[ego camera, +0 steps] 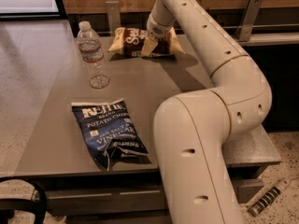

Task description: Pick brown chip bag

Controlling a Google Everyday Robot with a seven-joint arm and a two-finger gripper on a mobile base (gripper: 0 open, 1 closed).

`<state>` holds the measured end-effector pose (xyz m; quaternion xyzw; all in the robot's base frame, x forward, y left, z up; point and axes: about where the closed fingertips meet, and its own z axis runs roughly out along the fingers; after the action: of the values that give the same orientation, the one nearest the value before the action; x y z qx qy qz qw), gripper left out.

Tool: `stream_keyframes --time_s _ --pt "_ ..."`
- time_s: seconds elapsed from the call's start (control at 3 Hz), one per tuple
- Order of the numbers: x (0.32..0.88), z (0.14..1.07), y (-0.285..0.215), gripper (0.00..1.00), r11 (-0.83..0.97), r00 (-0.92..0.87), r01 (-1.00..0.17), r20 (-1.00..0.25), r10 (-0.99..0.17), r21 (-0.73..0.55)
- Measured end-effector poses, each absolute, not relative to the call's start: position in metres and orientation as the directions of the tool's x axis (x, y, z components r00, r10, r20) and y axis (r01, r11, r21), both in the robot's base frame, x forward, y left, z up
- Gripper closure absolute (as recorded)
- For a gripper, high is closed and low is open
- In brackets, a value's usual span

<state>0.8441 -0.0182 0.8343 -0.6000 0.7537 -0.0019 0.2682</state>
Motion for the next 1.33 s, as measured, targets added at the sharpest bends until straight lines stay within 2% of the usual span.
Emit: stream_keyframes --time_s 1.33 --pt "0.8440 0.8344 -0.0183 1.00 0.280 -0.136 -0.903 -0.402 -0.906 -0.325"
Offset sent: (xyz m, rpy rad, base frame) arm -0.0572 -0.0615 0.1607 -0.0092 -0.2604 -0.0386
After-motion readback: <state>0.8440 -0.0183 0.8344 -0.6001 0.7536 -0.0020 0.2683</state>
